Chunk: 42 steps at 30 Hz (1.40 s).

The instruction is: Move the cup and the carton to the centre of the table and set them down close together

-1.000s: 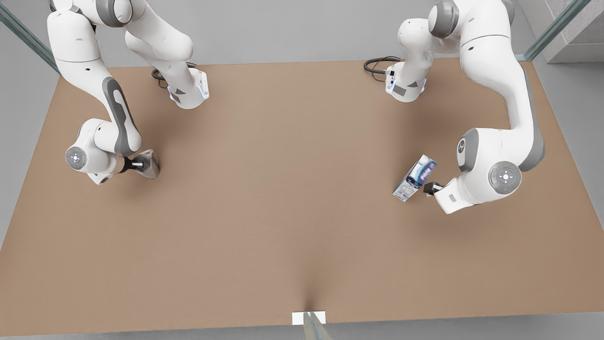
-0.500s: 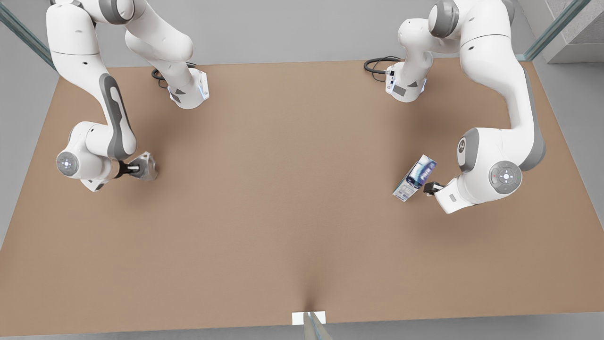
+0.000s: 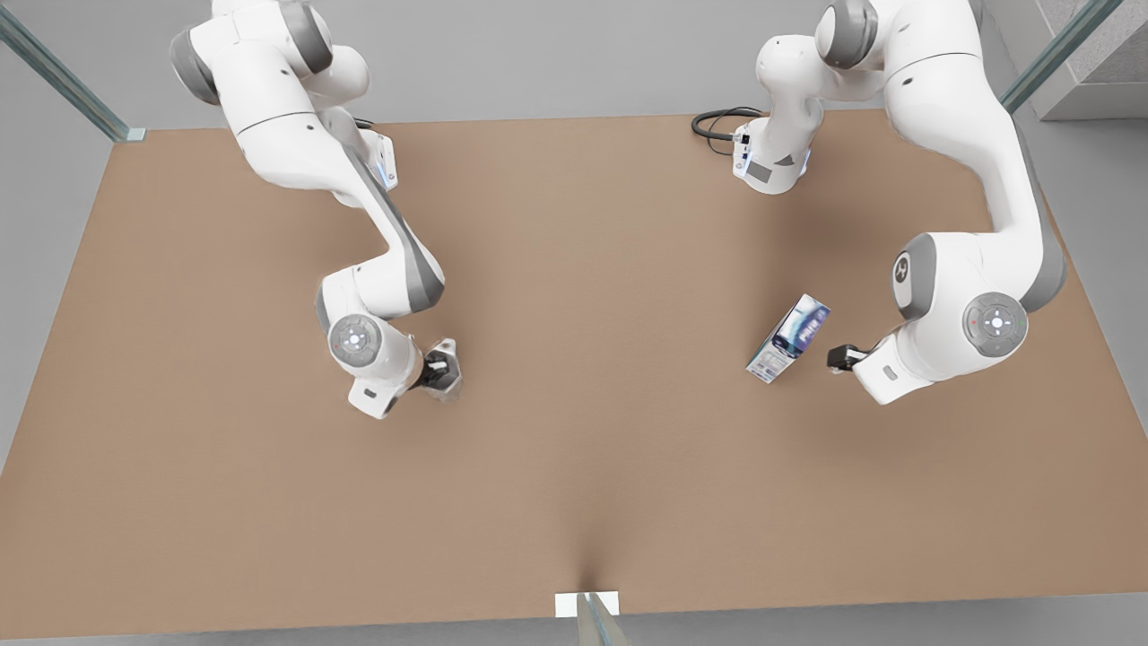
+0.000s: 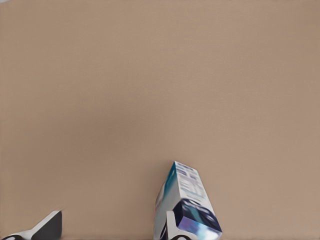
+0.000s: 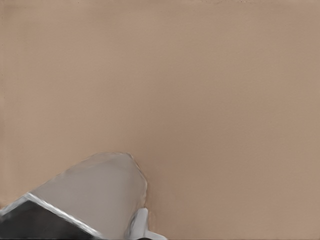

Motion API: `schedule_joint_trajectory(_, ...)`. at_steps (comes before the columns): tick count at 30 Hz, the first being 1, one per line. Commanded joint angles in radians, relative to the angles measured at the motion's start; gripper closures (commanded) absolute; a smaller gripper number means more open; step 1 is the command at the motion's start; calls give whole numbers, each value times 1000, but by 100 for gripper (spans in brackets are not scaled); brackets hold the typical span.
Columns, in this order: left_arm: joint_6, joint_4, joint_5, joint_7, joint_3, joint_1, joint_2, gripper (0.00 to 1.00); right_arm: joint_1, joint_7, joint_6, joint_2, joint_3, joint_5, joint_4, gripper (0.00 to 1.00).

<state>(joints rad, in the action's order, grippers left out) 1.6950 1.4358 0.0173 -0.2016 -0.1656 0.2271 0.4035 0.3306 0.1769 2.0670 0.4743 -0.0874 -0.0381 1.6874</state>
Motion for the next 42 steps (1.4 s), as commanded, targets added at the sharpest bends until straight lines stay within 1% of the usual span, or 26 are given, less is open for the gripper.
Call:
schedule_joint_trajectory(1,0,0,0,1,0,0,0,0,25,36,-1,21,0,6,-28,79)
schedule_joint_trajectory(3,3,0,0,-9,0,1,0,0,91,151,-1,113,0,4,-124,79)
schedule_joint_trajectory(5,3,0,-7,-9,5,11,0,0,160,268,-2,202,8,4,-259,79)
schedule_joint_trajectory(6,3,0,-8,-12,5,31,-2,0,198,331,-2,244,20,4,-319,79)
schedule_joint_trajectory(7,2,0,-10,-102,14,34,-15,0,252,357,-11,291,69,1,-396,79)
schedule_joint_trajectory(8,2,8,-8,-212,24,34,-35,0,258,355,-16,325,81,0,-454,79)
schedule_joint_trajectory(9,15,50,-8,-333,34,34,-66,0,301,351,-40,377,156,-2,-537,79)
schedule_joint_trajectory(11,159,273,-7,-413,38,35,-193,0,301,345,-84,504,178,-3,-724,79)
schedule_joint_trajectory(12,179,344,-5,-412,44,38,-235,0,301,343,-84,549,184,-9,-782,79)
schedule_joint_trajectory(13,179,385,-2,-403,55,72,-253,0,301,343,-82,567,186,-20,-798,79)
schedule_joint_trajectory(15,181,472,1,-394,55,75,-278,0,315,342,-74,575,184,-22,-801,79)
schedule_joint_trajectory(16,179,492,3,-374,55,93,-278,0,318,342,-71,575,183,-55,-799,79)
schedule_joint_trajectory(23,190,511,0,-352,52,77,-262,0,350,351,21,610,183,-59,-792,79)
schedule_joint_trajectory(24,190,511,0,-352,51,78,-258,0,350,354,30,613,183,-59,-790,76)
schedule_joint_trajectory(25,190,511,0,-352,51,78,-255,0,350,352,36,615,183,-59,-789,71)
schedule_joint_trajectory(27,205,511,-2,-321,52,77,-233,0,353,352,53,629,183,-59,-789,72)
schedule_joint_trajectory(28,213,511,-2,-321,51,77,-224,0,354,354,62,630,183,-59,-789,60)
schedule_joint_trajectory(29,232,511,-2,-321,51,69,-209,0,354,349,64,630,183,-59,-789,16)
schedule_joint_trajectory(30,233,511,-2,-321,51,66,-207,0,355,343,65,630,183,-57,-787,0)
schedule_joint_trajectory(38,270,511,-2,-315,51,63,-149,0,355,340,61,627,179,-57,-789,0)
schedule_joint_trajectory(39,270,511,-2,-317,51,63,-149,1,357,342,59,626,176,-57,-789,0)
schedule_joint_trajectory(40,270,511,-2,-315,51,63,-143,17,357,340,59,626,176,-59,-792,0)
schedule_joint_trajectory(41,270,511,-2,-315,51,63,-140,25,357,342,59,623,175,-59,-793,0)
schedule_joint_trajectory(42,270,511,-2,-315,51,63,-134,28,358,343,59,621,173,-59,-795,0)
